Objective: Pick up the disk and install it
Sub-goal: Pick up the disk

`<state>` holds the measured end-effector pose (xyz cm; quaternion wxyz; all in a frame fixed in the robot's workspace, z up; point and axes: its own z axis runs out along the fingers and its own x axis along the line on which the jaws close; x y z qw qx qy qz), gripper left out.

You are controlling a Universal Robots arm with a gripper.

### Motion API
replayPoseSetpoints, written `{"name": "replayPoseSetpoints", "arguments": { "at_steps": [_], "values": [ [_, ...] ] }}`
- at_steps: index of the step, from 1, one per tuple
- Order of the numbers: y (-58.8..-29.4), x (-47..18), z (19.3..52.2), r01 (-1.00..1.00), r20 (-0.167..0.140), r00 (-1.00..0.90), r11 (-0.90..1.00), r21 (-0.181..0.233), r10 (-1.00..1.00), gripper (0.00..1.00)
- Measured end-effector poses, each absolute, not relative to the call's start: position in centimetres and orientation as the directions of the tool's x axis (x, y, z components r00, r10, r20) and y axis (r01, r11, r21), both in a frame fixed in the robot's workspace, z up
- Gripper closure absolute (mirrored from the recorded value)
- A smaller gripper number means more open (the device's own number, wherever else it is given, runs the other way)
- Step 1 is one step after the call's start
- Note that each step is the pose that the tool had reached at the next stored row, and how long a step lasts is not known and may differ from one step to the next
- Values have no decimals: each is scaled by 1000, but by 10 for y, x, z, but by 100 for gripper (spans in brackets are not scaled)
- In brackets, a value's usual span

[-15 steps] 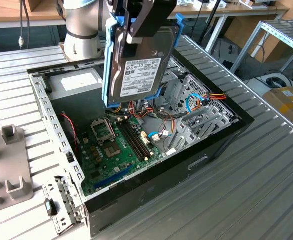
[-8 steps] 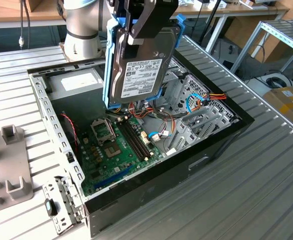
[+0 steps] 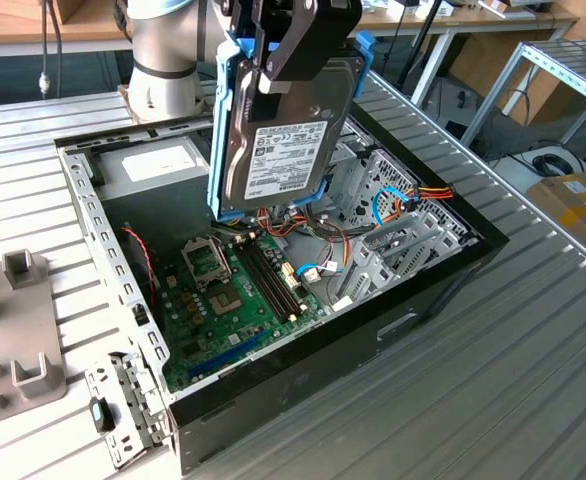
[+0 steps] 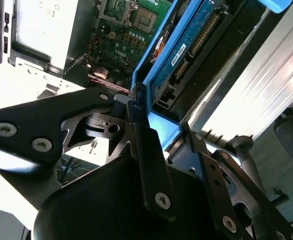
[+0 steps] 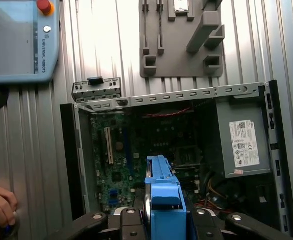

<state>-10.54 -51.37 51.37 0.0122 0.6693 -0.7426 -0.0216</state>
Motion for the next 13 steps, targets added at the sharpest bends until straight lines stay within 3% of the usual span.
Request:
{"name": "replayPoseSetpoints", "arguments": {
  "at_steps": [13],
  "values": [
    [-523,-105,513,-993,-11,-104,103,48,-995,63]
  ]
}}
